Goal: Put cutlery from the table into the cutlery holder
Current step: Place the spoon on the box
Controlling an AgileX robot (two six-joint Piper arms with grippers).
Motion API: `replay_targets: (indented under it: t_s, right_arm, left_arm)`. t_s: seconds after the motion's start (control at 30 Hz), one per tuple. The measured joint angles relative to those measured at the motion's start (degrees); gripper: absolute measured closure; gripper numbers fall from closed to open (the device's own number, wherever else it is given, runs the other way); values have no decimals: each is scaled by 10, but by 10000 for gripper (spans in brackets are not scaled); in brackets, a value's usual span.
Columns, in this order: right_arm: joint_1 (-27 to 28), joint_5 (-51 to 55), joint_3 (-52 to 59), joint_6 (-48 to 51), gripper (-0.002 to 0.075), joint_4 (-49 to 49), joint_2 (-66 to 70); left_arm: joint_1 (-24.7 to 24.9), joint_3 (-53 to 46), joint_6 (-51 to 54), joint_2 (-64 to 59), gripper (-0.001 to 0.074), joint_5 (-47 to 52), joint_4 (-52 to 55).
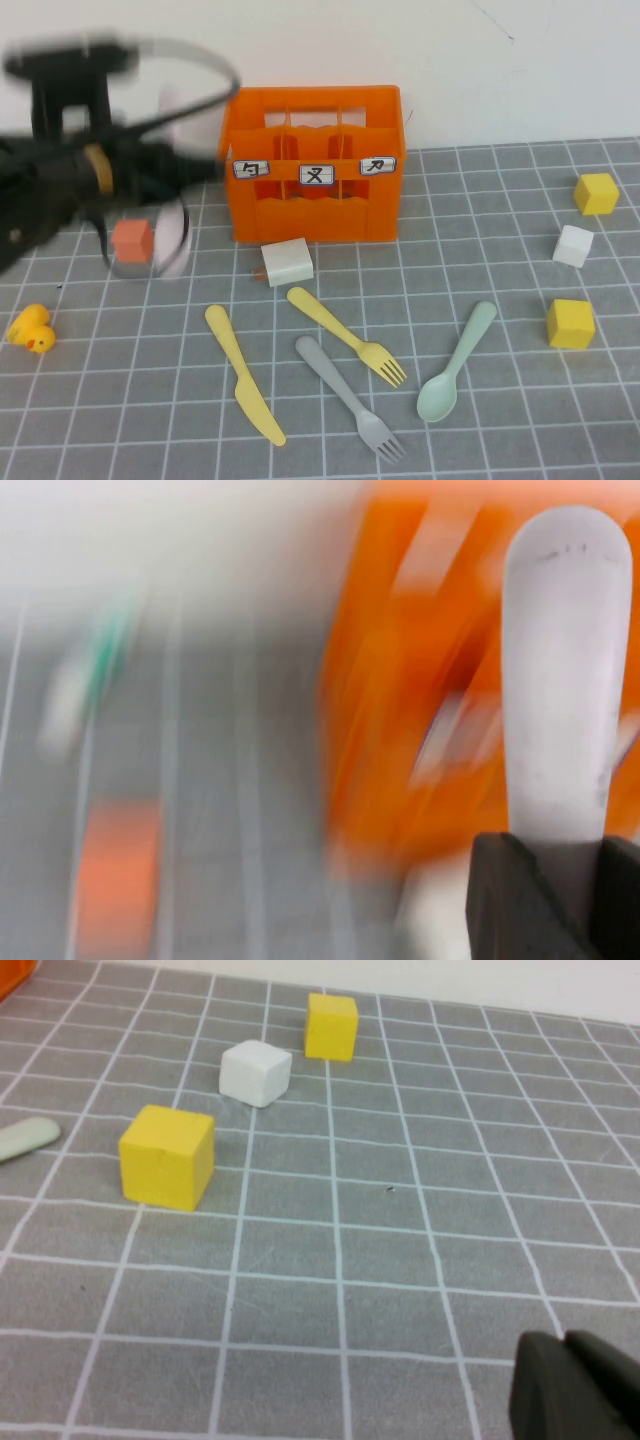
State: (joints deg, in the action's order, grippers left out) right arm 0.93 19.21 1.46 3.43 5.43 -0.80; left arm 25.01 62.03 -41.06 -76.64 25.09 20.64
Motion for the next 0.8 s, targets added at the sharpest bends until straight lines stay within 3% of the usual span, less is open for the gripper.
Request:
replay_targets:
  t_s: [0.27, 0.53, 0.8]
  right_arm:
    - [0, 0, 0, 0, 729, 0, 0]
    - [0, 0, 0, 0, 729, 0, 0]
    - [0, 0, 0, 0, 729, 0, 0]
  left_arm:
    - [0, 38, 32, -47, 613, -345, 147]
    - [-2, 83, 118, -142, 613, -406, 122]
    - [-64, 93, 143, -204, 613, -499, 1]
